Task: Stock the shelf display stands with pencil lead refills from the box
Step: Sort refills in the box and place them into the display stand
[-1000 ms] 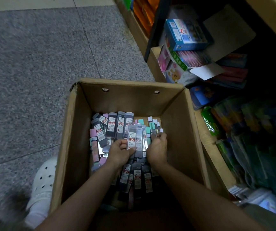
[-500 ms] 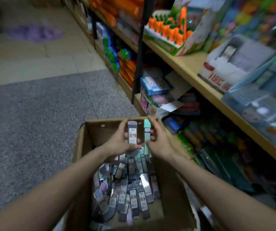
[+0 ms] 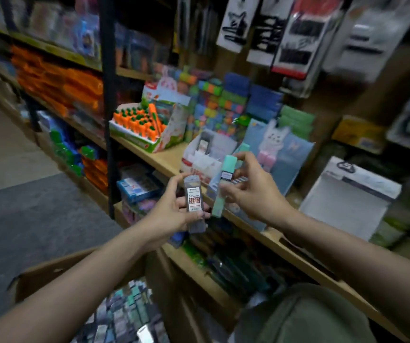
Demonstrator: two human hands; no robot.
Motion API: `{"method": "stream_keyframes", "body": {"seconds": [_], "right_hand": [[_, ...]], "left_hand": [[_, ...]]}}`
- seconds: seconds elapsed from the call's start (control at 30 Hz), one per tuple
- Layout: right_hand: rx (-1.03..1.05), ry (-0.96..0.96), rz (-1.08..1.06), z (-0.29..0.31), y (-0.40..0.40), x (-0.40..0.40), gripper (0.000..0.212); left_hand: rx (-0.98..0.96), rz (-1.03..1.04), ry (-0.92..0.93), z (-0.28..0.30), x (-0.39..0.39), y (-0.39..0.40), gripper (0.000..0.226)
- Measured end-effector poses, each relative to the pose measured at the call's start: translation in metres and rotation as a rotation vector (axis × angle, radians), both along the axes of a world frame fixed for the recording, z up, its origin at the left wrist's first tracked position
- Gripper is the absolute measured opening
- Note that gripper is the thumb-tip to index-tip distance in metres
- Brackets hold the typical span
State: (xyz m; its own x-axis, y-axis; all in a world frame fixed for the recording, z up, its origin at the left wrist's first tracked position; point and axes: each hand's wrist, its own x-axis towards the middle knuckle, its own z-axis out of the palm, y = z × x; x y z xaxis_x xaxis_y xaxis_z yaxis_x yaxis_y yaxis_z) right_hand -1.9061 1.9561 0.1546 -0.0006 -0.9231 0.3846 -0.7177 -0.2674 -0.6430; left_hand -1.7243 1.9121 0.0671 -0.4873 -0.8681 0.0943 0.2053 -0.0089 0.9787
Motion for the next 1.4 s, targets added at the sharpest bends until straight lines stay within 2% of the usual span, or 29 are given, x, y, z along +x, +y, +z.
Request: {"method": "stream_keyframes", "body": {"seconds": [0.1,0.23,0.47,0.63,0.77,0.93,1.03,1.23,1.4], "right_hand": [[-0.078,-0.027,-0.117,0.031,0.003,-0.039,0.027],[-0.106,-0.058,-0.24,0.056,0.0,-0.077,0.043],[-0.175,0.253,-0.275,0.053,-0.036,-0.07,0.019],[-0.203,0.442,-0.315,0.055,-0.072,-0.064,0.019],[-0.175,0.511,-0.335,0.053,-0.089,-0.064,0.02],[-0.115,0.643,-0.411,0.045,-0.1,-0.061,0.02],[-0.062,0.678,-0.445,0.042,-0.103,-0.062,0.02],[-0.125,0.68,-0.442,0.042,-0.099,-0.065,0.019],[-0.1,0.651,-0.452,0.039,-0.099,-0.06,0.021]], "left_hand": [[-0.024,-0.042,0.005,-0.002,-0.022,-0.008,0.079],[-0.062,0.02,0.016,-0.001,-0.037,-0.023,0.08],[-0.184,0.164,0.018,0.008,-0.048,-0.044,0.068],[-0.33,0.155,-0.167,0.011,-0.049,-0.048,0.059],[-0.413,0.128,-0.307,0.01,-0.048,-0.049,0.056],[-0.292,0.09,-0.273,0.003,-0.048,-0.052,0.058],[-0.283,0.103,-0.279,0.003,-0.048,-0.053,0.057],[-0.257,0.078,-0.265,0.003,-0.048,-0.054,0.058],[-0.226,0.053,-0.242,0.003,-0.048,-0.058,0.059]]}}
